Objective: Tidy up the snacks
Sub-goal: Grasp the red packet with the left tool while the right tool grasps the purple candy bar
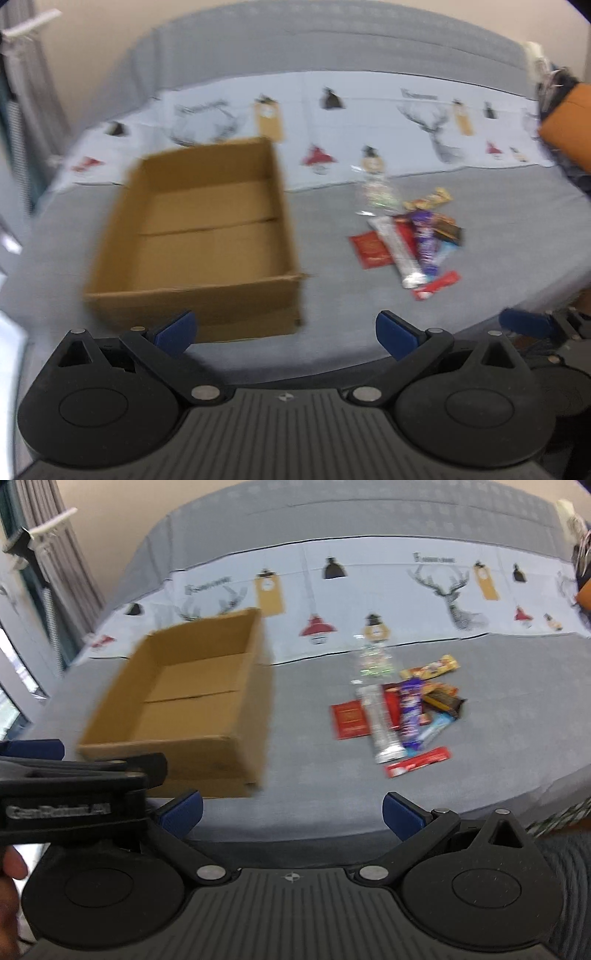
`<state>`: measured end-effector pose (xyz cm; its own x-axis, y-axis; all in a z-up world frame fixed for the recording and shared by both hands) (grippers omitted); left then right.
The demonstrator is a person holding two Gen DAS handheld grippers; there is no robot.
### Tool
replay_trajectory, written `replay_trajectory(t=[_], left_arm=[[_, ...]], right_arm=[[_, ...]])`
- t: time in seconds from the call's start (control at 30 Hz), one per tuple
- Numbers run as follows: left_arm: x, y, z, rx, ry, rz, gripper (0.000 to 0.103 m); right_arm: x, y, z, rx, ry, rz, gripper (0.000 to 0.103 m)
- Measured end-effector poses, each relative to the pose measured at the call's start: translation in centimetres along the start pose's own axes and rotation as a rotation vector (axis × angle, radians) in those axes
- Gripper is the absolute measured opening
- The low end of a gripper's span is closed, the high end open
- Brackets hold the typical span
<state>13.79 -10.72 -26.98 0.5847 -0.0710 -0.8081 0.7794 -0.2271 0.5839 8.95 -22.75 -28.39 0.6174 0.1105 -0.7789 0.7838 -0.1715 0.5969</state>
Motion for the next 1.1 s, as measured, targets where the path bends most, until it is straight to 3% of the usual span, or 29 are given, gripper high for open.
replay_trajectory(t=[0.13,0.2,0.3,0.37,0.43,0.5,0.53,0.63,0.77,0.8,0.97,1.1], left_arm=[[6.2,0.7,3.8,0.047,-0.021,-0.090,0.103],[8.4,1.9,5.6,0.078,-0.015,-0.072,0.103],[12.0,4.0,8.0,0.104,-0.028,-0.046,0.102],[14.6,5.4,9.5,0.123,-0.061,-0.040,0.095],[17.6,6.6,10.6,0.123,-0.078,-0.030,0.078],[20.7,7.3,11.2,0.097,-0.093,-0.045,0.074],[22.0,7.5,11.2,0.075,-0.105,-0.054,0.066],[26.1,7.8,11.2,0.020,-0.152,-0.101,0.065],[29.5,9.0,12.2,-0.050,-0.267,-0.129,0.065],[30.1,9.3,12.5,-0.048,-0.295,-0.134,0.065],[31.7,9.7,11.8,-0.001,-0.226,-0.081,0.062],[31.3,9.4,11.3,0.020,-0.192,-0.084,0.051]], right_arm=[[3.1,-0.1,5.7,-0.028,-0.123,0.060,0.103],[4.7,-0.2,8.8,-0.008,-0.151,0.057,0.103],[7.1,0.1,13.7,0.113,-0.095,0.044,0.103],[9.1,0.6,16.9,0.178,-0.074,0.043,0.103],[10.9,1.3,19.2,0.192,-0.043,0.039,0.102],[12.1,2.1,20.6,0.210,-0.013,0.045,0.099],[12.7,2.7,21.1,0.214,0.004,0.052,0.098],[15.2,4.5,20.6,0.158,0.056,0.042,0.084],[19.6,5.2,18.7,0.107,0.130,-0.052,0.045],[20.5,5.3,18.3,0.101,0.143,-0.071,0.042],[23.2,6.2,16.9,0.071,0.180,-0.095,0.040],[25.3,6.5,17.1,0.068,0.155,-0.131,0.040]])
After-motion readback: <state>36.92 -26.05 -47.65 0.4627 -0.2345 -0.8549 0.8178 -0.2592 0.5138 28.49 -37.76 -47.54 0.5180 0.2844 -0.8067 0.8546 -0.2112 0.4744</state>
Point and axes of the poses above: each gripper's, at about its wrist camera, not at the fingertips, and x roughly the way its jaws point, z to its right, y to its top, the point moved 10 cm from there along x, roughly the way its jaws point, and after that the axes turned 5 degrees about -z, right-handed, at the moved point
